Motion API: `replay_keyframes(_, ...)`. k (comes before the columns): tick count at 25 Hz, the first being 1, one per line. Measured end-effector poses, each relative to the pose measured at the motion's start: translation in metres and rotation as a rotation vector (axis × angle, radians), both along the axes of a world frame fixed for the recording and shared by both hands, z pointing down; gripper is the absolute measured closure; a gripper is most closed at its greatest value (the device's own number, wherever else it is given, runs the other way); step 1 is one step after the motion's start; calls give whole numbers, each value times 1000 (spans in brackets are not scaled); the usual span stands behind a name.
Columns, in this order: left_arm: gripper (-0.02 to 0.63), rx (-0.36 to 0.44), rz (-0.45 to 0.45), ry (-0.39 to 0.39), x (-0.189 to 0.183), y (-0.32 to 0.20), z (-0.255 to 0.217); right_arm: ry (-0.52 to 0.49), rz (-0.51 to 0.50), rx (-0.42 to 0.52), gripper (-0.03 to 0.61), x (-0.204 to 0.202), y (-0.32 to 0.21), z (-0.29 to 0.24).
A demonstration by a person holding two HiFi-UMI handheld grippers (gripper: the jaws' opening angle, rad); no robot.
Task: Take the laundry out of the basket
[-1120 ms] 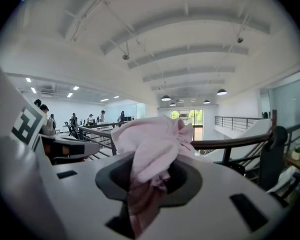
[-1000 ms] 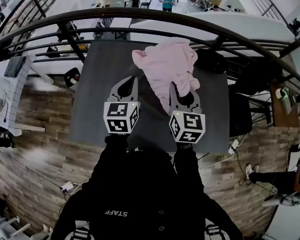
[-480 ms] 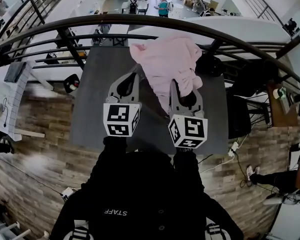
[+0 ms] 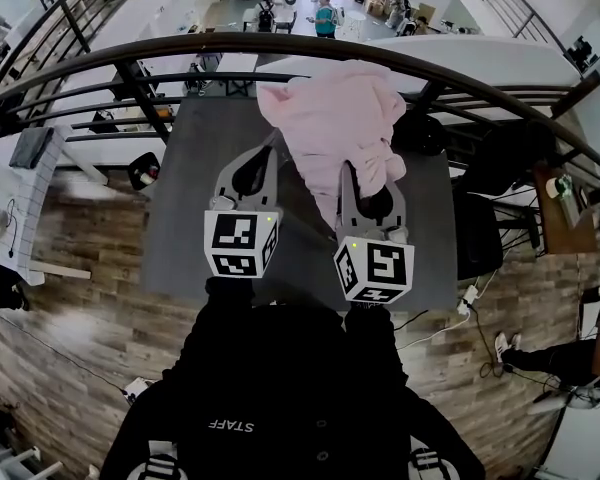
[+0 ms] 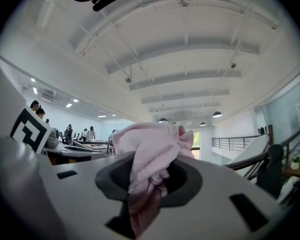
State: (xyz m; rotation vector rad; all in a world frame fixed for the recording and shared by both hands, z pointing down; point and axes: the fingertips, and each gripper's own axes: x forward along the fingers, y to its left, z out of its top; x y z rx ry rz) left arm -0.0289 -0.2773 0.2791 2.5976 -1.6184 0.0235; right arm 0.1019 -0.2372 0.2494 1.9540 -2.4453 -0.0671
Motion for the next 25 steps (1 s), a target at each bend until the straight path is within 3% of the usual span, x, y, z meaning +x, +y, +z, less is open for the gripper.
replay_keyframes(25, 612, 22, 4, 6, -4, 6, -5, 15, 13, 64, 465, -8, 10, -15)
